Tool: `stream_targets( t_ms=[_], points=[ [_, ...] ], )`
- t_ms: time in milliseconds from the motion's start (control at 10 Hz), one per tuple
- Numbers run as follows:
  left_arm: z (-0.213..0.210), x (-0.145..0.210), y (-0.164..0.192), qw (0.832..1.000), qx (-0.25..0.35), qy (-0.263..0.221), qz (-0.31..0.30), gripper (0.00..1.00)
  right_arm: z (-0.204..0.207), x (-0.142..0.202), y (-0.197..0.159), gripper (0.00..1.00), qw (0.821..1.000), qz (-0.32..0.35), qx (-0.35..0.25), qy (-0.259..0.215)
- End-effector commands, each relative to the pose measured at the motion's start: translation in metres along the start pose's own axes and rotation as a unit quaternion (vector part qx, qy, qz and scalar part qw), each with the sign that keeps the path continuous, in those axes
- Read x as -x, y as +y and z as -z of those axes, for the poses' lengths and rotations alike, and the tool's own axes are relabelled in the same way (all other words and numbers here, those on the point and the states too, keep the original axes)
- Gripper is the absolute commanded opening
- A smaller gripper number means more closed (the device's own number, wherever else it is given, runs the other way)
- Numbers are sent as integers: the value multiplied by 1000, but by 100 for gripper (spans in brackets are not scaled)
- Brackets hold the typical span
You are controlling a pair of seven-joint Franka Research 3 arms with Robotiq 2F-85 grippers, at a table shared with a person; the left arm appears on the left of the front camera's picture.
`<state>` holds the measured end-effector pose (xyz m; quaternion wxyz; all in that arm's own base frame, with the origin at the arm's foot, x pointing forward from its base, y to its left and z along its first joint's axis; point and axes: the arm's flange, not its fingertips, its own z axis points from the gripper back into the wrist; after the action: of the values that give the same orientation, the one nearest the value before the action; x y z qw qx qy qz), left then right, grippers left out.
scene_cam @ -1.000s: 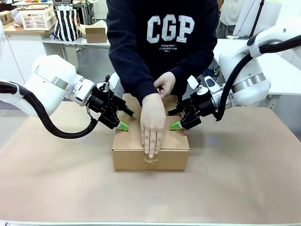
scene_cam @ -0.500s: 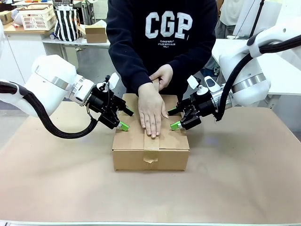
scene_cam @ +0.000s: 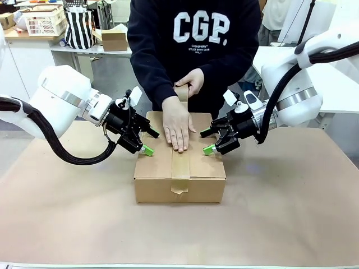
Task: Pack the gift set into the box.
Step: Press and hold the closed box until the human finishes sealing it.
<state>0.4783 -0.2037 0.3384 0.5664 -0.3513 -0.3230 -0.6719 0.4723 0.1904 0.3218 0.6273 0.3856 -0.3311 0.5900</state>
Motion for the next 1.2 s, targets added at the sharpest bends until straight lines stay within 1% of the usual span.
stream_targets(
  t_ms=[0, 1100],
  points=[
    [2, 3, -1, 1000, -1, -3, 0, 100, 2, 2, 0, 100, 1000, 1, 1, 3],
    [2, 3, -1, 1000, -1, -3, 0, 100, 2, 2, 0, 100, 1000, 1, 1, 3]
  ],
)
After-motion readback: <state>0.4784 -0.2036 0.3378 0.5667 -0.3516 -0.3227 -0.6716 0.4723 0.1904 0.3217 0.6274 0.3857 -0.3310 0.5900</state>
